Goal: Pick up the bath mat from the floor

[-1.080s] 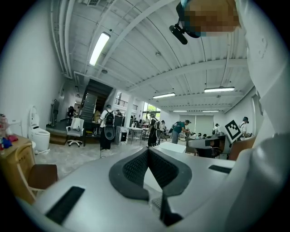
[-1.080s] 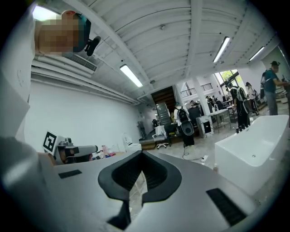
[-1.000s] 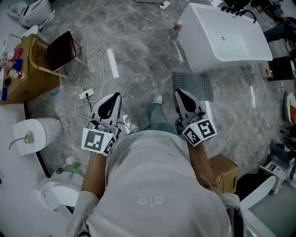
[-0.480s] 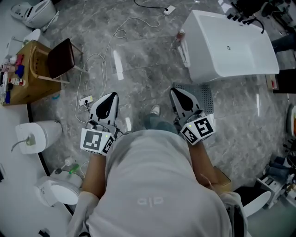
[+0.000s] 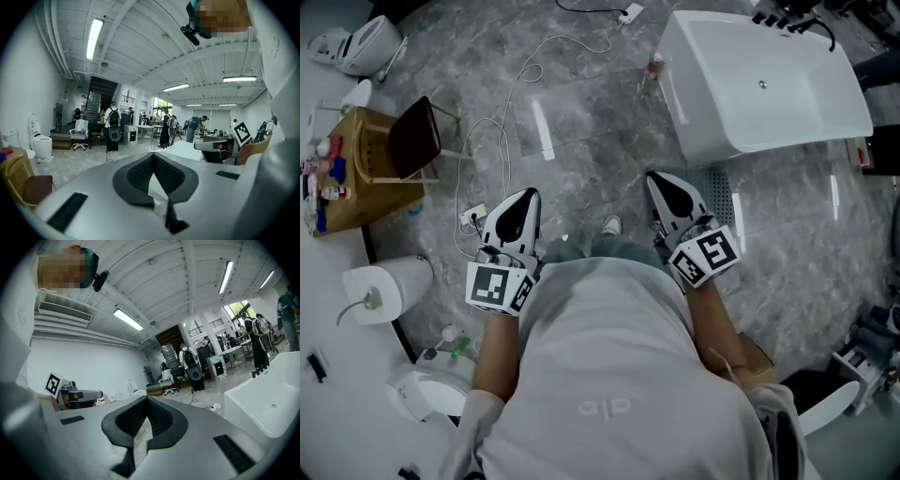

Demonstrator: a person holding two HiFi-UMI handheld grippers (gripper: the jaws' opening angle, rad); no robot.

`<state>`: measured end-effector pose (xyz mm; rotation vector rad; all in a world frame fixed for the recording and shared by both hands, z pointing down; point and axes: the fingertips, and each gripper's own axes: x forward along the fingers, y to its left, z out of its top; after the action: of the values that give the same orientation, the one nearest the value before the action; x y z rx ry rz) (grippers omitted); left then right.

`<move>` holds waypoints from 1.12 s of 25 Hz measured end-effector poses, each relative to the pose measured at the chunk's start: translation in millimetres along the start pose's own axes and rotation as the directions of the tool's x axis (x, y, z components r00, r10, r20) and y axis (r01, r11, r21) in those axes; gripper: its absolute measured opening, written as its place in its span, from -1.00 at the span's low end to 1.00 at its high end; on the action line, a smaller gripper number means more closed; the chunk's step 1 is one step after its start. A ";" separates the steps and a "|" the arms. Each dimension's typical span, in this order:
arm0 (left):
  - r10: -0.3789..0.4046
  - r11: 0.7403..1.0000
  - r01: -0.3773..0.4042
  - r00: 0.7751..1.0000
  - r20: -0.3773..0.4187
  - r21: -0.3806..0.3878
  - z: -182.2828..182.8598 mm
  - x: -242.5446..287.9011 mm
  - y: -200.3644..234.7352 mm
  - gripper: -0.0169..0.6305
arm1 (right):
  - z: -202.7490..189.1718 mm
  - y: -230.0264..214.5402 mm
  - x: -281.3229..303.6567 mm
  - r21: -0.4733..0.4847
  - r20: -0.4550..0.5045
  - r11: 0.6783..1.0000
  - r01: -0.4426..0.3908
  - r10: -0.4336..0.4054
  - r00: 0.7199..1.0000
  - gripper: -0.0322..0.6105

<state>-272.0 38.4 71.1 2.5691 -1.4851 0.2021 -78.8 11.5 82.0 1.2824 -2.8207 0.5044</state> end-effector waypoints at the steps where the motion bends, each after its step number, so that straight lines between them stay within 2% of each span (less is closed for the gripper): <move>1: -0.012 1.000 0.012 1.000 -0.003 -0.007 0.7 7.1 -1.5 -0.90 | 0.0 -6.1 -0.4 0.008 0.000 1.000 0.008 -0.008 1.000 -0.82; 8: -0.105 0.994 0.105 0.994 -0.036 0.009 3.9 56.9 -7.0 -0.90 | 2.8 -42.2 -4.6 0.038 0.006 0.996 0.083 -0.083 0.997 -0.82; 15: -0.219 0.976 0.220 0.974 -0.063 -0.005 2.0 93.2 -0.6 -0.90 | -0.2 -58.3 -6.8 0.067 0.021 0.979 0.193 -0.195 0.981 -0.82; 22: -0.356 0.934 0.356 0.928 -0.114 -0.014 -7.4 123.7 -4.7 -0.90 | -12.2 -67.3 -21.4 0.110 0.018 0.939 0.327 -0.330 0.944 -0.82; 28: -0.496 0.866 0.500 0.851 -0.173 -0.021 -22.8 148.9 -22.4 -0.90 | -35.8 -79.3 -38.8 0.175 -0.013 0.876 0.449 -0.454 0.891 -0.82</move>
<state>-179.5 -71.7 121.3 2.7658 -0.7199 0.3606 0.7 1.6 133.6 1.9205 -2.4051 0.7200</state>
